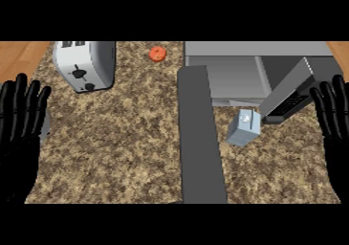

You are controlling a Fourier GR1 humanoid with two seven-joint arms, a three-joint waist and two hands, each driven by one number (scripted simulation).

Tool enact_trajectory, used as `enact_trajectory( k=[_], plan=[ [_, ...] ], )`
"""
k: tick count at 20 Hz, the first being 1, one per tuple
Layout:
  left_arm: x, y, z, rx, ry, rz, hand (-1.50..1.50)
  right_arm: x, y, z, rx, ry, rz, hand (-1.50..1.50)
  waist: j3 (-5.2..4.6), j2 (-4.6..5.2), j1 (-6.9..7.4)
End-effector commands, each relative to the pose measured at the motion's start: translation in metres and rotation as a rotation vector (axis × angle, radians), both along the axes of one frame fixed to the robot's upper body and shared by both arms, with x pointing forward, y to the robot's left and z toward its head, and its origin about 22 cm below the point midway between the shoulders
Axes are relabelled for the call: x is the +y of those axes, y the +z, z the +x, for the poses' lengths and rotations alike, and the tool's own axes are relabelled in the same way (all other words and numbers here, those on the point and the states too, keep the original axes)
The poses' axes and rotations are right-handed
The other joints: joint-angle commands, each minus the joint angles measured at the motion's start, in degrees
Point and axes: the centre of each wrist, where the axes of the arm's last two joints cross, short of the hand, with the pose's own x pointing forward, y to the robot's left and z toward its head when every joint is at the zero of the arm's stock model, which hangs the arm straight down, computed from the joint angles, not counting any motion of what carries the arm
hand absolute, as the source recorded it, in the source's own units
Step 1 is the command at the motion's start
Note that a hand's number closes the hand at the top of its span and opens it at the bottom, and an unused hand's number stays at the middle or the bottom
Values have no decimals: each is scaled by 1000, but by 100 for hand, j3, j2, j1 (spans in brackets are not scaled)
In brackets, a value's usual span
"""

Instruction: Pick up the milk, place it into the microwave and close the microwave

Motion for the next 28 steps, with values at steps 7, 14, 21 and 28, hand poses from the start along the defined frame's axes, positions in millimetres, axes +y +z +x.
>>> enact_trajectory(
  k=[7, 14, 21, 28],
  plan=[
    [1, -18, 4, 98, -51, -131, -150, 96, 20, 25, 88, 224, 138, -150, 3, 15, 236],
    [12, -43, -28, 111, -31, -154, -150, 116, 23, 21, 125, 274, 191, -150, 11, -22, 51],
    [31, -30, -58, 115, -32, -146, -150, 123, 13, 29, 82, 102, 157, -150, 12, -23, 60],
    [44, -52, -46, 122, -27, -171, -150, 120, -29, 40, 121, -22, 120, -150, 12, -11, 43]
  ],
)
